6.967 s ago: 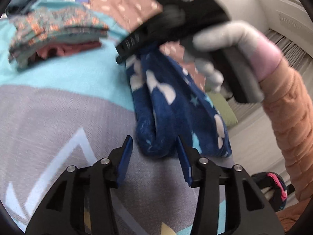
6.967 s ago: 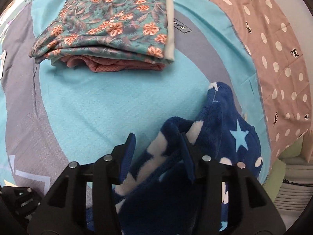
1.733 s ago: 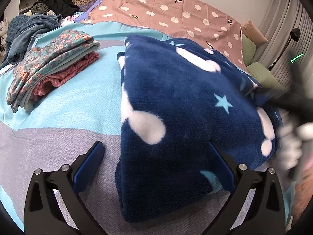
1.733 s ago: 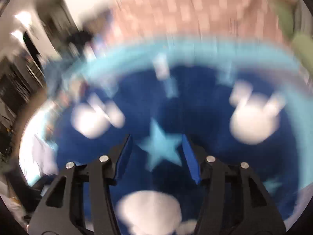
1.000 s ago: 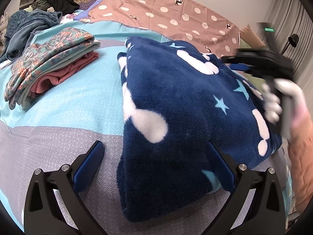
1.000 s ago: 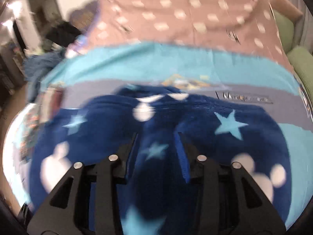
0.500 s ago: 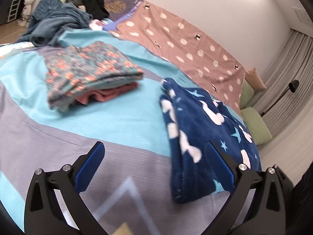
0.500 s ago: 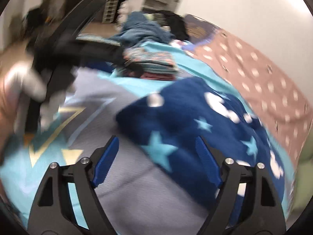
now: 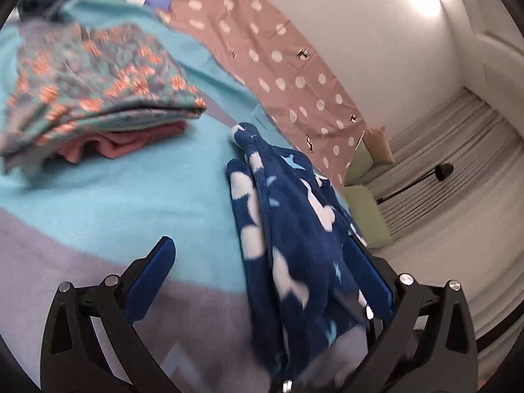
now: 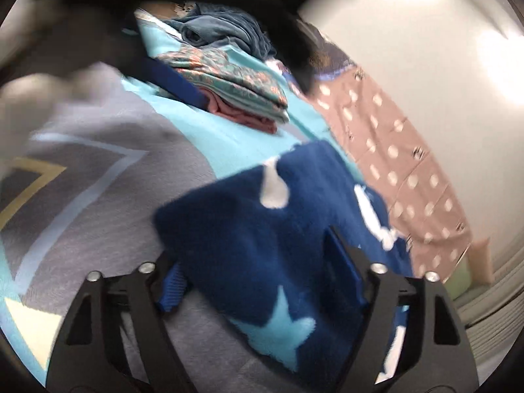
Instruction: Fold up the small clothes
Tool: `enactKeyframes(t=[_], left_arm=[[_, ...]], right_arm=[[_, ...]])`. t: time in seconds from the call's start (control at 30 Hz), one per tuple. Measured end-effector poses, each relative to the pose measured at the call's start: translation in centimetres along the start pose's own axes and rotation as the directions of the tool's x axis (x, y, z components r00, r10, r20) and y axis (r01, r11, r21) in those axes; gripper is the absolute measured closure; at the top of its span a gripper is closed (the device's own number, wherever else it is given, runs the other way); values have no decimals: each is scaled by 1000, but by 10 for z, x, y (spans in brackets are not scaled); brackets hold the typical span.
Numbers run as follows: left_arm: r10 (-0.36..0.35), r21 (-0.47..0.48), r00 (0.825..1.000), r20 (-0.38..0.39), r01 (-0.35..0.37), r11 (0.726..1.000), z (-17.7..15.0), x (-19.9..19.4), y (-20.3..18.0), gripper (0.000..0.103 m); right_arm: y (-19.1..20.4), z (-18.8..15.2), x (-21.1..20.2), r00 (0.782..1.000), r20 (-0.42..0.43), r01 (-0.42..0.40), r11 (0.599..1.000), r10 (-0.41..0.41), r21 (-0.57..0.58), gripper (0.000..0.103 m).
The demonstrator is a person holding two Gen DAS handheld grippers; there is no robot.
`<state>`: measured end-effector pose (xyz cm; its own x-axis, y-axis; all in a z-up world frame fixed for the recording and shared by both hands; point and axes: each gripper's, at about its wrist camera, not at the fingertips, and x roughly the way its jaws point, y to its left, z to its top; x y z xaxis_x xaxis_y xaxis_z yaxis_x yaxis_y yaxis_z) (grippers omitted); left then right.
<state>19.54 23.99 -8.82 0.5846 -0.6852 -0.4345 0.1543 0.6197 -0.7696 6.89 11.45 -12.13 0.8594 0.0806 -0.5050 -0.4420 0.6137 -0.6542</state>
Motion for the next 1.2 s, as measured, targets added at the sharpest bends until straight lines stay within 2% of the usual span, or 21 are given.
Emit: enactKeyframes(t=[0.13, 0.23, 0.3, 0.37, 0.4, 0.43, 0.53, 0.63, 0.73, 0.83, 0.97, 1.1, 1.2], left_arm=[[-90, -16, 990, -113, 89, 996, 16, 53, -7, 1], [-63, -18, 982, -179, 61, 998, 18, 90, -12, 1], [-43, 40, 986, -161, 50, 998, 23, 100, -21, 3], [-27, 22, 983, -181, 32, 999, 28, 108, -20, 27], [-24, 3, 981, -193, 25, 1000, 30, 111, -16, 50], [-37, -24, 977, -209, 33, 999, 32, 112, -13, 60], [-35, -7, 980, -197, 34, 999, 39, 102, -20, 70], [-19, 57, 985, -173, 29, 998, 45, 93, -51, 71], [-12, 135, 989, -150, 33, 990, 51, 89, -95, 72], [-4, 194, 990, -143, 32, 980, 54, 93, -136, 72], [14, 274, 989, -149, 28, 961, 50, 111, -197, 72], [52, 397, 981, -185, 26, 917, 30, 148, -269, 72], [96, 455, 971, -220, 15, 890, 9, 182, -304, 72]], right_arm=[[4, -10, -13, 999, 30, 30, 999, -29, -38, 30], [3, -11, -9, 1000, 21, 20, 999, -19, -26, 31], [1, -8, -3, 1000, 17, 13, 1000, -13, -15, 35], [-1, -6, 4, 1000, 13, -7, 1000, 7, 5, 44], [-3, -5, 7, 1000, 11, -13, 1000, 13, 13, 53], [-5, -4, 8, 1000, 11, -16, 1000, 16, 23, 63], [-19, -3, -2, 998, 37, -49, 994, 46, 94, 78], [-43, -4, -18, 993, 69, -104, 969, 91, 222, 81], [-74, -5, -38, 988, 121, -130, 927, 93, 352, 82], [-117, -13, -57, 980, 179, -169, 857, 91, 486, 83], [-178, -43, -77, 964, 245, -245, 713, 106, 657, 84], [-228, -90, -91, 947, 307, -308, 558, 98, 770, 84], [-257, -132, -100, 942, 326, -324, 443, 75, 836, 85]])
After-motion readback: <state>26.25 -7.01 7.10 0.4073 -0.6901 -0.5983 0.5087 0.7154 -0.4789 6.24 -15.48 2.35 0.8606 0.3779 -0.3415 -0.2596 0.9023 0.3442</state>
